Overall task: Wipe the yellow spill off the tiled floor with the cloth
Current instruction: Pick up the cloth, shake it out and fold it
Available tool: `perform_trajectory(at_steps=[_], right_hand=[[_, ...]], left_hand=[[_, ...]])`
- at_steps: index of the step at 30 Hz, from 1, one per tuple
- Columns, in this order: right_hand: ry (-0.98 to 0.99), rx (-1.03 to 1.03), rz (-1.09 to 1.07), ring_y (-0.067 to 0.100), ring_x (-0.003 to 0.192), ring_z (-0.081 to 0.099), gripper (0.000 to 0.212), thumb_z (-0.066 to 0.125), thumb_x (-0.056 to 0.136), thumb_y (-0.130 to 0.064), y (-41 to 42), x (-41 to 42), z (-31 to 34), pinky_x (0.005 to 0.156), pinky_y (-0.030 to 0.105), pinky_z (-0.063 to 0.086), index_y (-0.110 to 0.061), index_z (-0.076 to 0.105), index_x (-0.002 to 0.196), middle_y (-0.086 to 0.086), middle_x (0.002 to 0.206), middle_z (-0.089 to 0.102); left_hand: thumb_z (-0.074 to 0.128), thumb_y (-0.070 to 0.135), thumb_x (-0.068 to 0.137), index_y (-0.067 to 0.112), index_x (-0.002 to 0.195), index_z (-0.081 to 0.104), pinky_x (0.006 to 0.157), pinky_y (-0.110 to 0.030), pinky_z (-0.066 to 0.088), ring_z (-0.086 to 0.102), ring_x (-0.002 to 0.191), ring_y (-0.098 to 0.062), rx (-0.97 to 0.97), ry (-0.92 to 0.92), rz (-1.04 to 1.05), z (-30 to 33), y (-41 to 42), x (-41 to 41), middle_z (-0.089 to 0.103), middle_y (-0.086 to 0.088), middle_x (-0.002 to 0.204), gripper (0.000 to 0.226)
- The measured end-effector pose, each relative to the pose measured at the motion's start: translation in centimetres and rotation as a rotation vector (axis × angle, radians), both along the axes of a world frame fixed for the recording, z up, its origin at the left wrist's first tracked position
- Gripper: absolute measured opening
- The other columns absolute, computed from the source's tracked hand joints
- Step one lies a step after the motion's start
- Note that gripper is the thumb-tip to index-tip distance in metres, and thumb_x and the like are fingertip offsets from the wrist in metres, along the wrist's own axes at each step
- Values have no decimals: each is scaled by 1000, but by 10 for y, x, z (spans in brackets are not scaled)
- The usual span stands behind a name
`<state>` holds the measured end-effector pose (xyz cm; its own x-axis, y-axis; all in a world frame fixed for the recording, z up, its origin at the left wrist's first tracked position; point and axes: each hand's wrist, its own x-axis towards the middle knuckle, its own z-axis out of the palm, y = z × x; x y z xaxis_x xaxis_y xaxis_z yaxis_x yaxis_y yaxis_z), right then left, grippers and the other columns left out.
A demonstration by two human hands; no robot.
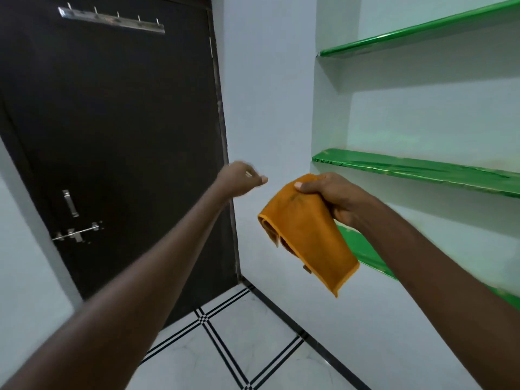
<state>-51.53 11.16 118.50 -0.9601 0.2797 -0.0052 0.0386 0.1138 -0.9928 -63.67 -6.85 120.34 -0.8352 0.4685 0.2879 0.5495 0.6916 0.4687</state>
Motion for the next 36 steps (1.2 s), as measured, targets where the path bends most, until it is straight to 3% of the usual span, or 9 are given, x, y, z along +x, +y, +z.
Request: perform_trajectory(at_steps=[5, 8, 11, 16, 20, 23, 27, 31, 36], right_hand=[[-4, -176, -133, 32, 101, 66, 40, 73, 94, -18, 1, 3, -1, 79, 48, 57, -5, 53, 126, 16, 117, 65], [-2, -252, -147, 32, 101, 67, 37, 69, 96, -15, 3, 5, -2, 77, 43, 58, -7, 50, 126, 16, 115, 65], [-27, -269, -165, 32, 97, 67, 31, 69, 96, -14, 11, 9, -5, 72, 43, 58, -5, 54, 121, 16, 111, 66], [-111, -167, -199, 31, 90, 66, 25, 71, 94, -14, 33, 20, -12, 69, 41, 54, -5, 57, 112, 15, 104, 66], [-149, 423, -300, 37, 94, 68, 48, 75, 90, -42, 51, 14, -21, 86, 50, 58, 4, 66, 104, 20, 102, 69], [-107, 845, -441, 38, 88, 69, 55, 69, 87, -61, 49, 14, -23, 68, 36, 52, -6, 61, 82, 13, 81, 65], [-7, 1148, -616, 42, 99, 66, 55, 66, 88, -64, 39, 22, -14, 75, 38, 43, -10, 57, 86, 16, 91, 65], [147, 1169, -678, 36, 85, 66, 51, 73, 83, -62, 37, 32, -4, 71, 35, 40, -13, 59, 87, 4, 75, 56], [255, 1005, -223, 18, 73, 64, 21, 80, 83, -38, 30, 39, 8, 58, 23, 38, -21, 68, 82, -1, 79, 69]], left_hand=[[34, 65, 99, 2, 108, 75, 104, -47, 53, 73, 104, -29, 284, -866, -113, -89, -18, 14, 76, -15, 110, 76], [23, 69, 97, 10, 124, 66, 103, -43, 53, 70, 113, -28, 623, -1078, -300, -107, -6, 32, 74, -8, 120, 78], [36, 61, 100, 15, 133, 56, 103, -46, 53, 69, 115, -29, 989, -1033, -270, -99, 15, 48, 68, -9, 130, 60], [47, 44, 104, 8, 135, 55, 103, -52, 52, 68, 115, -34, 979, -927, -245, -82, 31, 58, 68, -15, 128, 48], [29, 54, 105, 6, 133, 56, 104, -51, 51, 66, 118, -36, 991, -1037, -289, -67, 32, 65, 67, -18, 129, 61], [26, 50, 107, 6, 120, 59, 89, -42, 56, 69, 109, -31, 984, -1076, -340, -59, 39, 76, 72, -14, 116, 56], [21, 50, 107, 0, 144, 45, 92, -42, 55, 62, 120, -32, 1024, -1076, -370, -47, 47, 85, 60, -22, 139, 67], [21, 50, 107, -2, 147, 41, 97, -42, 52, 61, 125, -35, 1009, -1102, -412, -38, 53, 92, 60, -21, 138, 69], [22, 43, 108, -1, 152, 33, 90, -39, 56, 65, 116, -35, 1008, -1097, -468, -31, 61, 104, 61, -20, 135, 63]])
